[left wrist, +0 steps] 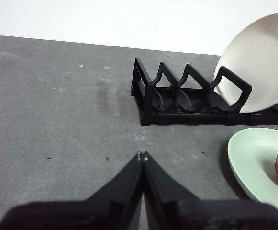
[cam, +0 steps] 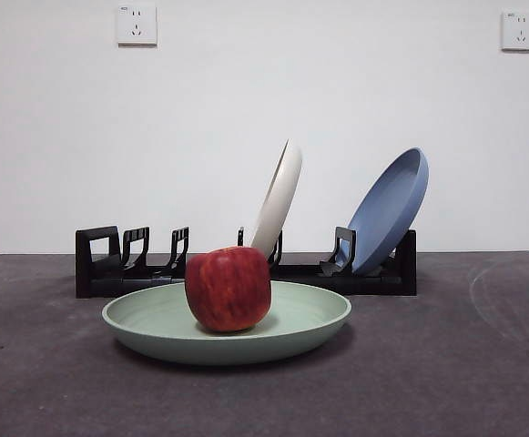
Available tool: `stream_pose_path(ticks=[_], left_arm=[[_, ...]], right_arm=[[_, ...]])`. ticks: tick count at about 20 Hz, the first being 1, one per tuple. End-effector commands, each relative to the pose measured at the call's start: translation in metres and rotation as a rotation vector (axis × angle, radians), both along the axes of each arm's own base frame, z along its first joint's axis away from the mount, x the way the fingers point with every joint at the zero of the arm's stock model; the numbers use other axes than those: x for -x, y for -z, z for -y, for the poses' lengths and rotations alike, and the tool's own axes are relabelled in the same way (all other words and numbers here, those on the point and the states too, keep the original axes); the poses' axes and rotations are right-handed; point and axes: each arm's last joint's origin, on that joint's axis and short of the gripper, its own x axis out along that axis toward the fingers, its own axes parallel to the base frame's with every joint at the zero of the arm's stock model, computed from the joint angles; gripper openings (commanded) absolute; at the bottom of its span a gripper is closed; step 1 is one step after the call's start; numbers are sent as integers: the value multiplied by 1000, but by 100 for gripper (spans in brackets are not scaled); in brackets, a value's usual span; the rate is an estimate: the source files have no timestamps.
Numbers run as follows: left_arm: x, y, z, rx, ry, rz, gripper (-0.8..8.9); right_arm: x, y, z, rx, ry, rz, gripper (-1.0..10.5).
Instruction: Take the green plate from the plate rack,put the plate on the table,take the apple from the table,put the apple in the plate
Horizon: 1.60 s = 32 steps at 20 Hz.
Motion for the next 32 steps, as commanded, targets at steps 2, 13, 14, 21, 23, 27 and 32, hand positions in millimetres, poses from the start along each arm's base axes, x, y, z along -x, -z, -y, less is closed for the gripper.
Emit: stream_pose_path(ticks=[2,13,14,21,23,27,32], left_arm=[[-1,2,0,-10,-6,4,-4],[-1,2,0,-10,-6,4,-4],[-1,1,0,-10,-6,4,-4],[-1,1,0,-10,-6,4,-4],[-1,1,0,-10,-6,4,-4],[-1,1,0,-10,-6,4,-4],[-1,2,0,-10,-6,2,-4]], right_arm=[[-19,37,14,-47,57,36,1],[-12,221,83,-106,426,241,1],[-7,229,85,-95,433,252,1],[17,253,88,-9,409,324,1],[20,258,88,-5,412,321,1],[22,266,88,-27,386,339,1],[22,266,87,-44,336,352,1]])
